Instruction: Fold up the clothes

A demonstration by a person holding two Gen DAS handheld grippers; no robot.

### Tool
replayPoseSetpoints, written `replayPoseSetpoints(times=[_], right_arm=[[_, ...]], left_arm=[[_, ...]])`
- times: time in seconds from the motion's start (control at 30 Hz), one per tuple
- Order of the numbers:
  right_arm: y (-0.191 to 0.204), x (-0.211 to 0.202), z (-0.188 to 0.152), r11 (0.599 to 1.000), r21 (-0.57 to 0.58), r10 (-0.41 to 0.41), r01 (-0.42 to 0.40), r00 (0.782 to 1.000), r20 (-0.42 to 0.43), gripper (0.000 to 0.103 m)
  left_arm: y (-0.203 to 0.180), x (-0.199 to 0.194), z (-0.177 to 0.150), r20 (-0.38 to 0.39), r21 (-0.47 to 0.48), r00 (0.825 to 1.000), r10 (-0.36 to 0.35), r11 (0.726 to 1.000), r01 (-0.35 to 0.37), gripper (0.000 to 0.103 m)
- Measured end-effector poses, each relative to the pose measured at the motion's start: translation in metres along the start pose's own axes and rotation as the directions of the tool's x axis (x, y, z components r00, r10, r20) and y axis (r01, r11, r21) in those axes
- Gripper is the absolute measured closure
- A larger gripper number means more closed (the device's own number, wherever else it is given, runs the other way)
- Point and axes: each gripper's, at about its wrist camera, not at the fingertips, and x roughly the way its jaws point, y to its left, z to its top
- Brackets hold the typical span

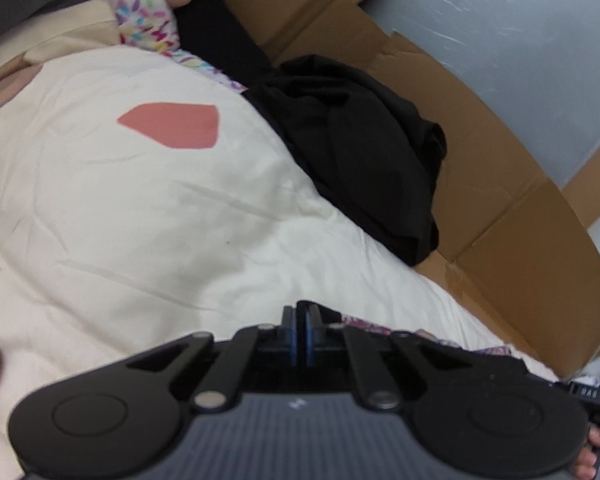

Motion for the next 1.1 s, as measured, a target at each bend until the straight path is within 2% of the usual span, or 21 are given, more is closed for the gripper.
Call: replayPoseSetpoints(times=[0.1, 0.23, 0.27, 0.3, 0.37, 0.4, 0.5, 0.67, 0.83, 0.93, 1.0, 1.03, 1.07, 1.1], right_arm=[[-0.001, 0.002, 0.000, 1.000, 0.014, -0.024, 0.024, 1.000, -0.001, 0.100], [-0.003, 0.001, 0.000, 0.998, 0.055, -0.020, 0.020, 1.000, -0.003, 0.093], [-0.003, -0.001, 0.000, 0.998, 0.062, -0.013, 0.014, 1.000, -0.008, 0.089], [-0.002, -0.002, -0.001, 0.998, 0.063, -0.012, 0.013, 1.000, -0.009, 0.077], [-0.002, -0.007, -0.002, 0.998, 0.054, -0.015, 0.016, 1.000, -0.004, 0.059], [-0.001, -0.010, -0.004, 0.999, 0.051, -0.015, 0.015, 1.000, 0.000, 0.058], [-0.002, -0.010, -0.007, 0.999, 0.047, -0.016, 0.017, 1.000, -0.015, 0.058], [0.001, -0.003, -0.011, 1.000, 0.026, -0.014, 0.015, 0.999, -0.040, 0.058], [0.009, 0.016, -0.004, 0.999, -0.026, -0.025, 0.023, 0.997, -0.076, 0.058], [0.010, 0.021, 0.000, 1.000, -0.026, -0.015, 0.013, 0.997, -0.077, 0.058], [0.010, 0.024, 0.001, 0.999, -0.032, -0.010, 0.007, 0.997, -0.078, 0.059], [0.010, 0.025, 0.002, 0.999, -0.036, -0.009, 0.006, 0.997, -0.080, 0.060], [0.011, 0.027, 0.002, 0.999, -0.048, -0.011, 0.008, 0.997, -0.079, 0.068], [0.011, 0.028, 0.002, 0.998, -0.055, -0.016, 0.012, 0.997, -0.076, 0.086]], left_arm=[[0.000, 0.000, 0.000, -0.002, -0.005, 1.000, 0.009, 1.000, -0.009, 0.099], [0.000, -0.002, -0.001, -0.036, -0.023, 0.999, 0.032, 0.999, -0.033, 0.087], [0.000, -0.005, -0.001, -0.036, -0.013, 0.999, 0.041, 0.999, -0.041, 0.080], [0.000, -0.008, -0.002, -0.037, 0.001, 0.998, 0.049, 0.999, -0.049, 0.074], [0.002, -0.012, -0.004, -0.041, 0.009, 0.997, 0.058, 0.998, -0.058, 0.071], [0.003, -0.013, -0.005, -0.051, 0.013, 0.997, 0.066, 0.998, -0.065, 0.070], [0.004, -0.013, -0.011, -0.069, 0.028, 0.994, 0.083, 0.996, -0.081, 0.067], [-0.002, -0.006, -0.018, -0.093, 0.108, 0.991, 0.100, 0.990, -0.090, 0.067], [-0.008, 0.007, -0.014, -0.095, 0.153, 0.990, 0.103, 0.984, -0.088, 0.067], [-0.011, 0.016, -0.010, -0.101, 0.170, 0.991, 0.088, 0.983, -0.070, 0.071], [-0.014, 0.021, -0.008, -0.110, 0.191, 0.992, 0.068, 0.981, -0.047, 0.085], [-0.016, 0.023, -0.008, -0.108, 0.204, 0.992, 0.063, 0.978, -0.039, 0.088], [-0.017, 0.024, -0.008, -0.103, 0.216, 0.993, 0.062, 0.976, -0.039, 0.092], [-0.017, 0.024, -0.008, -0.095, 0.224, 0.994, 0.059, 0.974, -0.037, 0.094]])
